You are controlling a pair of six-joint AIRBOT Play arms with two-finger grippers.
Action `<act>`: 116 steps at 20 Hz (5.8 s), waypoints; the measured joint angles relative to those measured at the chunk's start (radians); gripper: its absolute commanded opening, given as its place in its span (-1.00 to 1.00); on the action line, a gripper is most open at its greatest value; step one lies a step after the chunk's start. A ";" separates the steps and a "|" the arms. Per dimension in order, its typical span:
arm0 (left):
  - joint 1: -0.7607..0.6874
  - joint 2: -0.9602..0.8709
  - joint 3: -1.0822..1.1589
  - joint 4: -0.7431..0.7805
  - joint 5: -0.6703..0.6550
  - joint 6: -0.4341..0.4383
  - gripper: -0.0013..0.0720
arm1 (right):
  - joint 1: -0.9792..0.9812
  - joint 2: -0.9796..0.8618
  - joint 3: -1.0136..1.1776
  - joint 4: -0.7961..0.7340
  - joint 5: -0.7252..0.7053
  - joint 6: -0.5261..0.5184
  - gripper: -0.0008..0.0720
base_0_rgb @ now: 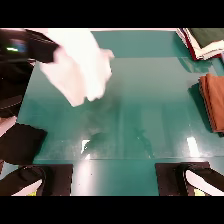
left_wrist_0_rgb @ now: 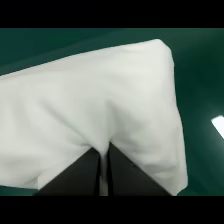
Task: Fold the shirts.
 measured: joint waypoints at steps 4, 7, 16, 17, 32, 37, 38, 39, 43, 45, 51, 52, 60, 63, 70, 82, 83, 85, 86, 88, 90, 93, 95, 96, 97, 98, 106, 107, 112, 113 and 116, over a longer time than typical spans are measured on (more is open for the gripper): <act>-0.180 -0.227 0.011 -0.027 0.016 0.016 0.84 | 0.000 -0.043 0.092 0.000 0.085 0.002 -0.92; -0.188 -0.324 0.015 -0.047 0.049 0.019 0.84 | 0.000 -0.046 0.095 -0.002 0.119 0.006 -0.92; 0.146 -0.401 -0.159 -0.242 0.018 0.027 0.84 | 0.000 0.037 -0.097 -0.007 0.087 0.008 -0.92; 0.152 -0.409 -0.206 -0.278 0.035 0.040 0.84 | 0.000 0.048 -0.127 -0.008 0.069 0.008 -0.92; 0.116 -0.533 -0.348 -0.453 0.114 0.147 -0.89 | -0.126 0.080 -0.531 -0.017 0.151 0.012 0.25; 0.189 -0.516 -0.323 -0.447 0.090 0.154 -0.89 | -0.218 0.080 -0.938 -0.020 0.150 0.011 0.39; 0.195 -0.514 -0.321 -0.447 0.090 0.155 -0.89 | -0.209 0.077 -1.012 -0.008 0.121 0.011 0.39; 0.200 -0.513 -0.320 -0.448 0.090 0.156 -0.89 | -0.187 0.067 -1.081 0.017 0.085 0.006 0.39; 0.209 -0.512 -0.317 -0.447 0.089 0.157 -0.89 | -0.029 -0.034 -1.219 0.156 -0.064 -0.029 0.37; 0.210 -0.512 -0.317 -0.446 0.083 0.157 -0.88 | 0.059 -0.104 -1.220 0.200 -0.137 -0.037 0.27; 0.212 -0.505 -0.317 -0.418 0.075 0.157 -0.89 | 0.180 -0.240 -1.109 0.237 -0.228 -0.050 -0.93; 0.212 -0.495 -0.317 -0.398 0.074 0.154 -0.89 | 0.172 -0.233 -1.085 0.227 -0.231 -0.051 -0.93; 0.317 -0.180 -0.190 -0.187 0.081 0.111 -0.89 | -0.095 0.066 -0.709 0.053 -0.056 -0.055 -0.93; 0.338 -0.024 -0.089 -0.150 0.083 0.108 -0.89 | -0.192 0.179 -0.548 0.038 0.011 -0.055 -0.93; 0.351 0.234 0.116 -0.129 0.076 0.105 -0.89 | -0.352 0.306 -0.254 0.034 0.140 -0.050 -0.93; 0.353 0.160 0.145 -0.183 0.021 0.124 -0.89 | -0.080 0.078 -0.168 -0.070 0.169 -0.013 -0.93; 0.353 0.159 0.174 -0.186 0.011 0.125 -0.89 | -0.073 0.081 -0.167 -0.074 0.169 -0.011 -0.93; 0.353 0.158 0.256 -0.189 -0.017 0.128 -0.89 | -0.075 0.108 -0.166 -0.079 0.173 -0.010 -0.93; 0.353 0.158 0.304 -0.193 -0.034 0.129 -0.89 | -0.085 0.130 -0.166 -0.078 0.187 -0.010 -0.93; 0.352 0.157 0.389 -0.200 -0.053 0.130 -0.89 | -0.118 0.177 -0.165 -0.077 0.211 -0.005 -0.93; 0.352 0.157 0.446 -0.212 -0.064 0.131 -0.89 | -0.169 0.217 -0.165 -0.075 0.248 0.008 -0.93; 0.352 0.146 0.468 -0.250 -0.072 0.132 -0.89 | -0.255 0.243 -0.166 -0.077 0.310 0.031 -0.93; 0.352 0.124 0.430 -0.262 -0.074 0.132 -0.89 | -0.287 0.222 -0.167 -0.086 0.343 0.050 -0.93; 0.351 0.106 0.399 -0.266 -0.074 0.137 -0.89 | -0.292 0.194 -0.167 -0.103 0.360 0.064 -0.93; 0.351 0.079 0.361 -0.270 -0.076 0.142 -0.89 | -0.289 0.161 -0.168 -0.127 0.375 0.076 -0.93; 0.349 0.047 0.325 -0.270 -0.082 0.146 -0.89 | -0.275 0.119 -0.172 -0.159 0.388 0.091 -0.93; 0.348 -0.405 0.150 -0.274 -0.011 0.174 -0.89 | -0.156 -0.289 -0.313 -0.367 0.370 0.171 -0.93; 0.349 -0.453 0.145 -0.275 0.014 0.177 -0.89 | -0.152 -0.330 -0.312 -0.375 0.351 0.180 -0.93; 0.353 -0.557 0.145 -0.264 0.095 0.185 0.31 | -0.144 -0.451 -0.216 -0.395 0.288 0.204 0.11; 0.360 -0.561 0.154 -0.250 0.098 0.185 0.60 | -0.147 -0.462 -0.186 -0.404 0.282 0.206 0.14; 0.406 -0.547 0.188 -0.253 0.031 0.168 0.53 | -0.166 -0.475 -0.105 -0.392 0.304 0.207 0.14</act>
